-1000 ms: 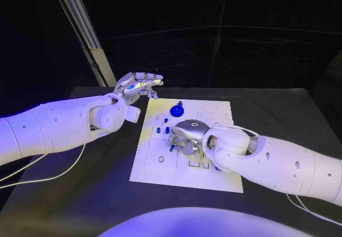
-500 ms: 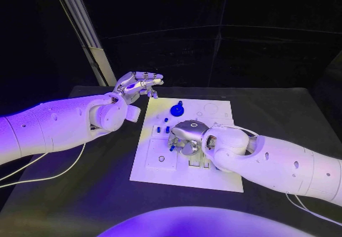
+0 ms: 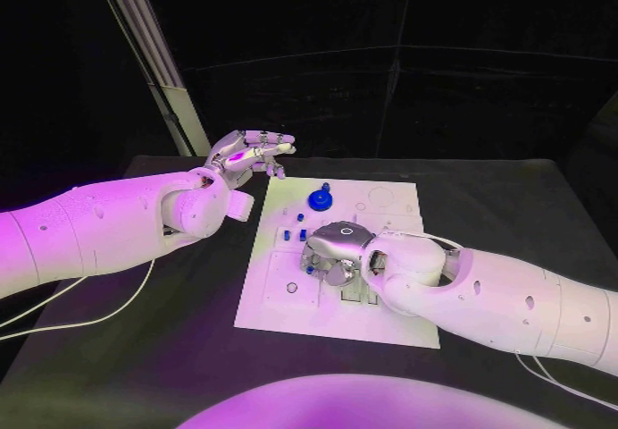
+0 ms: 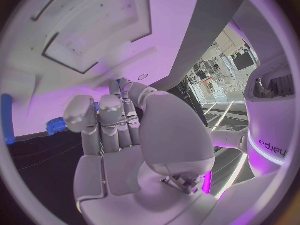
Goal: Assemble the parts on the task board
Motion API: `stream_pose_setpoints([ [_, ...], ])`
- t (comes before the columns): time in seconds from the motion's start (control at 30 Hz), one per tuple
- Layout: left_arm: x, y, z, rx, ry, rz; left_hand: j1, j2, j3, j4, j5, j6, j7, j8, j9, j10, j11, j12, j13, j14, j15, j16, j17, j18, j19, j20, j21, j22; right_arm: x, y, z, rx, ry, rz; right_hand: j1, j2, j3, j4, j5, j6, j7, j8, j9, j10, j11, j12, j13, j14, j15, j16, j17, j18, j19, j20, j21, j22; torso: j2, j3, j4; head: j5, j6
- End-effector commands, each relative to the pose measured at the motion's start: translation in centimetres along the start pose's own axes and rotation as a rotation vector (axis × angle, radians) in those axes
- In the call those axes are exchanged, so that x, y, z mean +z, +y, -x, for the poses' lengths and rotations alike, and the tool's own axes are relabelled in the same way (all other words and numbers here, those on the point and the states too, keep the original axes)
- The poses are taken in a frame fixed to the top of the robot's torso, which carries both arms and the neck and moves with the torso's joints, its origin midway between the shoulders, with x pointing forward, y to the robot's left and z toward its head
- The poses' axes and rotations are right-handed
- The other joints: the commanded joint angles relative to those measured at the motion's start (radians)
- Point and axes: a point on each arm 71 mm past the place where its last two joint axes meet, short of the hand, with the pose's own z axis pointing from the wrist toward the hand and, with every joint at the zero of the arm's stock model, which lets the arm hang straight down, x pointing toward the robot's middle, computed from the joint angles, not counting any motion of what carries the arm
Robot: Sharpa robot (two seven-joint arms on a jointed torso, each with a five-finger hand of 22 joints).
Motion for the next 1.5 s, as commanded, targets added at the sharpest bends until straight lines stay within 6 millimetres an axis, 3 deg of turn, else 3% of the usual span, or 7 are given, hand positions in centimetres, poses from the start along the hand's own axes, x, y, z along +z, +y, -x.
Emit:
stream_pose_setpoints([
  [0.03, 0.1, -0.1, -0.1, -0.009, 0.012, -0.001, 0.006, 0.004, -0.002, -0.002, 0.006, -0.002, 0.002, 0.005, -0.001, -0.006, -0.002, 0.002, -0.001, -0.008, 0.000, -0.006, -0.001, 0.013, -0.006, 0.000, -0.006, -0.001, 0.0, -0.2, -0.1, -0.012, -0.014, -0.003, -0.016, -0.007, -0.015, 0.005, -0.002, -0.040, 0.006, -0.005, -0.010, -0.011, 0.006, -0.006, -0.002, 0.015, 0.010, 0.008, 0.002, -0.008, -0.006, 0.007, 0.005, 0.004, 0.000, 0.0001, 0.0003, -0.001, -0.002],
  [0.3, 0.0, -0.1, -0.1, -0.010, 0.013, 0.002, 0.006, 0.004, -0.002, -0.002, 0.006, -0.002, 0.002, 0.005, -0.001, -0.006, -0.002, 0.002, -0.001, -0.008, 0.000, -0.006, -0.001, 0.013, -0.006, 0.000, -0.006, -0.001, -0.1, -0.4, 0.1, -0.004, -0.055, -0.008, -0.031, -0.020, -0.030, 0.013, -0.004, -0.139, 0.007, -0.004, -0.019, -0.069, 0.016, -0.026, -0.009, 0.003, 0.018, -0.010, -0.031, -0.001, -0.025, 0.016, -0.011, -0.023, 0.000, 0.0003, -0.0005, 0.000, 0.000],
  [0.53, 0.0, -0.1, 0.0, -0.011, 0.014, 0.003, 0.006, 0.004, -0.002, -0.002, 0.006, -0.002, 0.002, 0.005, -0.001, -0.006, -0.002, 0.002, -0.001, -0.008, 0.000, -0.006, -0.001, 0.013, -0.006, 0.000, -0.006, -0.001, -0.8, -0.6, 0.5, 0.010, -0.107, 0.001, -0.031, -0.023, -0.033, 0.014, -0.002, -0.148, 0.009, 0.000, -0.016, -0.089, 0.020, -0.029, -0.009, -0.001, 0.021, -0.018, -0.044, 0.001, -0.032, 0.018, -0.018, -0.034, 0.000, 0.0013, -0.0008, -0.001, 0.004],
  [0.93, -0.2, -0.2, 0.4, -0.008, 0.005, 0.004, 0.006, 0.004, -0.002, -0.002, 0.006, -0.002, 0.002, 0.005, -0.001, -0.006, -0.002, 0.002, -0.001, -0.008, 0.000, -0.006, -0.001, 0.013, -0.006, 0.000, -0.006, -0.001, -5.8, -3.9, 3.6, 0.032, -0.168, -0.116, -0.045, -0.042, -0.063, 0.024, -0.007, -0.140, 0.009, 0.002, -0.013, -0.132, 0.024, -0.027, -0.010, -0.028, 0.026, -0.092, -0.138, 0.015, -0.072, 0.024, -0.065, -0.104, 0.000, 0.0006, -0.0023, -0.025, 0.029],
  [1.17, -0.3, -0.2, 0.5, -0.008, 0.005, 0.003, 0.007, 0.004, -0.003, -0.004, 0.006, -0.003, 0.002, 0.006, -0.001, -0.007, -0.002, 0.004, -0.001, -0.009, 0.000, -0.006, -0.002, 0.013, -0.006, 0.000, -0.007, -0.002, -7.7, -7.4, 5.9, -0.019, -0.179, -0.247, -0.052, -0.059, -0.170, 0.050, -0.012, -0.210, -0.012, -0.001, -0.017, -0.232, 0.033, -0.038, -0.009, -0.038, 0.032, -0.151, -0.210, 0.023, -0.097, 0.031, -0.112, -0.160, 0.000, 0.0003, 0.0003, -0.043, 0.045],
  [1.37, -0.3, -0.1, 0.5, -0.009, 0.006, 0.005, 0.007, 0.004, -0.003, -0.004, 0.006, -0.003, 0.002, 0.006, -0.001, -0.007, -0.002, 0.004, -0.001, -0.009, 0.000, -0.006, -0.002, 0.013, -0.006, 0.000, -0.007, -0.002, -8.5, -9.1, 6.2, -0.046, -0.155, -0.298, 0.000, -0.041, -0.282, 0.086, -0.010, -0.234, -0.032, 0.000, -0.015, -0.280, 0.039, -0.015, -0.007, -0.032, 0.038, -0.155, -0.225, 0.023, -0.088, 0.038, -0.121, -0.167, 0.001, 0.0013, -0.0009, -0.046, 0.048],
  [1.5, -0.2, -0.1, 0.3, -0.010, 0.009, 0.007, 0.007, 0.004, -0.003, -0.004, 0.006, -0.003, 0.002, 0.006, -0.001, -0.007, -0.002, 0.004, -0.001, -0.009, 0.000, -0.006, -0.002, 0.013, -0.006, 0.000, -0.007, -0.002, -8.6, -9.6, 5.9, -0.055, -0.102, -0.307, 0.020, -0.032, -0.297, 0.090, -0.009, -0.232, -0.040, 0.001, -0.015, -0.274, 0.037, 0.002, -0.006, -0.028, 0.035, -0.149, -0.222, 0.022, -0.081, 0.037, -0.118, -0.163, 0.001, -0.0002, 0.0016, -0.050, 0.049],
])
